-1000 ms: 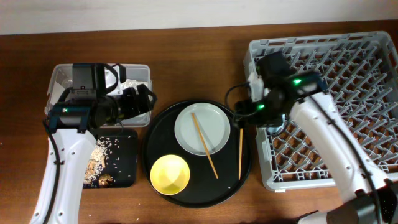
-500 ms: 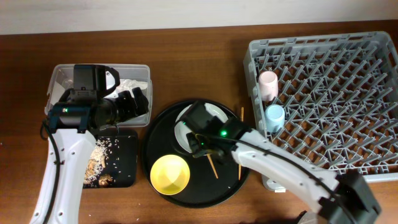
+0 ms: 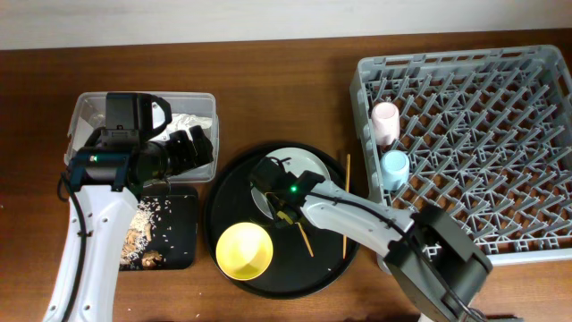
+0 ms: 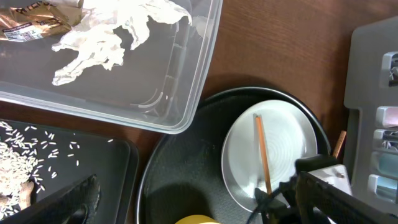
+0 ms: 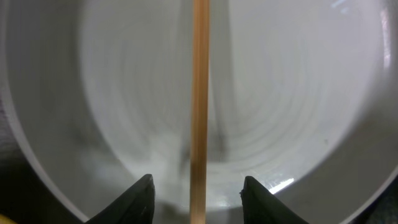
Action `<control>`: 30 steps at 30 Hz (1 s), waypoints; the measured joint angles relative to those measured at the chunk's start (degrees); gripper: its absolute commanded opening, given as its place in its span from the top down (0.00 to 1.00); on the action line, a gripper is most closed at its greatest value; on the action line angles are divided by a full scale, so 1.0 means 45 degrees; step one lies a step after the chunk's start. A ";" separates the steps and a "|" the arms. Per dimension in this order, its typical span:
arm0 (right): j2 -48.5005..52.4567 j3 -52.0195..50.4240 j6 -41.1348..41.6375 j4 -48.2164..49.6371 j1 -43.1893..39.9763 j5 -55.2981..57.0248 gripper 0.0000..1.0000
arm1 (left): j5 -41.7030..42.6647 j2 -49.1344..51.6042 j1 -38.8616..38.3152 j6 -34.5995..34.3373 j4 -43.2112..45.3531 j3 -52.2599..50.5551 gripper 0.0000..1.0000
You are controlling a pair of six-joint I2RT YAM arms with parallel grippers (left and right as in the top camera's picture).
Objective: Sort waste into correct bins and load items into the dishwasher rack
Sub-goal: 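Grasp one chopstick on the plate with the right gripper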
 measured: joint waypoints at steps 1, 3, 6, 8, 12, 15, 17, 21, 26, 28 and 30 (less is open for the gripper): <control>0.0189 -0.0049 0.0000 -0.0010 0.0000 0.0000 0.63 | 0.0000 0.0000 0.0000 -0.0005 0.0000 0.0000 0.01; 0.0335 -0.0053 0.0010 0.0005 0.0000 -0.0010 0.72 | 0.0000 0.0000 0.0000 -0.0005 0.0000 0.0000 0.01; 0.0427 -0.0063 0.0063 0.0005 0.0000 -0.0015 0.83 | 0.0000 0.0000 0.0000 0.0000 0.0000 0.0000 0.01; 0.0427 -0.0063 0.0044 0.0005 0.0000 -0.0019 0.87 | -0.0005 0.0000 0.0000 -0.0005 0.0000 0.0000 0.01; 0.0427 -0.0063 0.0049 -0.0029 0.0000 -0.0015 0.96 | -0.0005 0.0000 0.0000 -0.0005 0.0000 0.0000 0.01; 0.0427 0.0097 0.0000 -0.0253 0.0000 -0.0015 0.96 | -0.0005 0.0000 0.0000 -0.0005 0.0005 0.0000 0.01; 0.0408 0.0398 -0.0053 -0.0602 -0.0005 -0.0015 0.96 | -0.0005 0.0000 0.0000 -0.0005 0.0000 0.0000 0.01; -0.0427 0.1365 -0.0583 -0.1885 -0.0185 0.0092 0.96 | -0.0005 0.0000 0.0000 0.0000 0.0000 0.0000 0.01; -0.3351 0.2074 -0.1987 -0.3555 -0.1919 0.0957 0.96 | 0.0000 0.0000 0.0000 -0.0005 0.0000 0.0000 0.01; -0.4255 0.2108 -0.2628 -0.3842 -0.3060 0.1205 0.96 | -0.0005 0.0000 0.0000 -0.0005 0.0000 0.0000 0.01; -0.4843 0.2108 -0.3303 -0.4031 -0.4289 0.1336 0.96 | -0.0005 0.0000 0.0000 -0.0005 0.0000 0.0000 0.01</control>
